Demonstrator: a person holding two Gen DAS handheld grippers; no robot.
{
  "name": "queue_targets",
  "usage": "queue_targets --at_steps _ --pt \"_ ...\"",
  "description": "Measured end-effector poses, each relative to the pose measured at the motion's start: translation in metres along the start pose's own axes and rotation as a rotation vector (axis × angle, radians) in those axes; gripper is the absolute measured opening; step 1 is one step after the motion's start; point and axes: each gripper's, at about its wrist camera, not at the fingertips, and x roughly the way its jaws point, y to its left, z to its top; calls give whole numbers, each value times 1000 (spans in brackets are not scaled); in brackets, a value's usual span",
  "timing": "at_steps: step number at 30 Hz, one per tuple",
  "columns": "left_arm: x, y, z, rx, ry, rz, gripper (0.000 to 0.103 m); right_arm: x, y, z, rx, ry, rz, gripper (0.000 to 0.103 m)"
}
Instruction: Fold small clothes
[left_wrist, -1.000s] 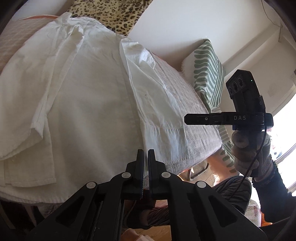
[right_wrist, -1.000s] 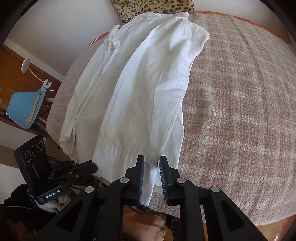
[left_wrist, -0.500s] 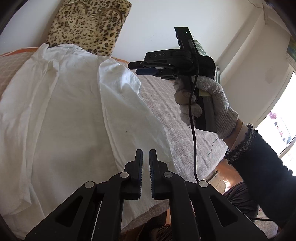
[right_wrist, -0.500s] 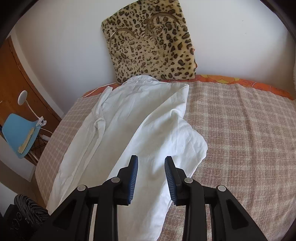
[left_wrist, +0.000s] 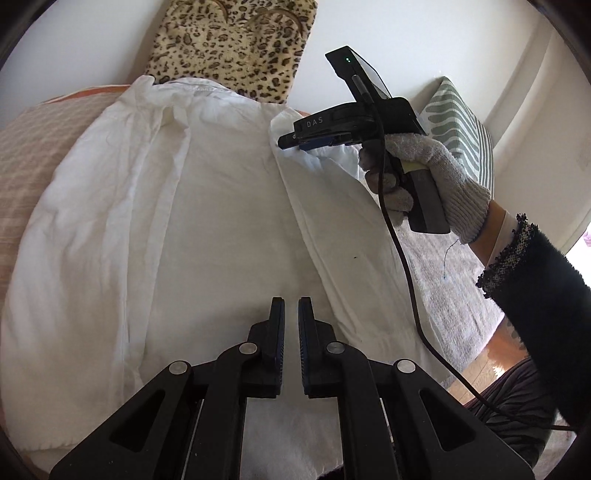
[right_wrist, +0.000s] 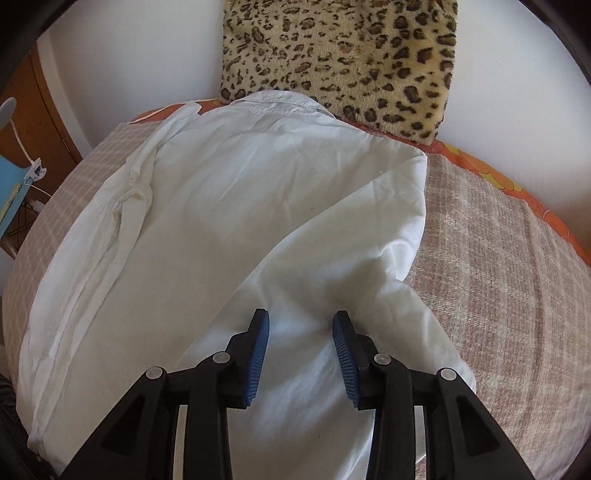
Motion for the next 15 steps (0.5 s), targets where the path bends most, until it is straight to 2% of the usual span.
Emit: queue_targets --at_steps 2,4,5,6,7,9,13,15 --pt "-13 -7 4 18 -38 -18 6 -17 -12 -2 44 -27 50 38" --pt "-21 -20 10 55 -57 -58 6 -37 -28 -5 88 -68 81 45" --pt "-22 -29 14 83 -57 -75 14 -47 -38 -7 117 -86 96 49" --pt "-24 -36 16 110 -50 -102 25 -56 -49 -9 153 -99 126 58" --pt "-24 -45 16 136 -41 -126 29 -65 -61 -12 185 -113 166 61" --pt "-24 -59 16 186 -21 -155 30 -83 -85 -21 250 -149 216 61" --pt "-16 -88 8 286 53 -193 30 -104 -125 -38 350 -190 276 68" --pt "-9 -100 4 329 80 -190 44 -107 -139 -47 395 -201 279 69"
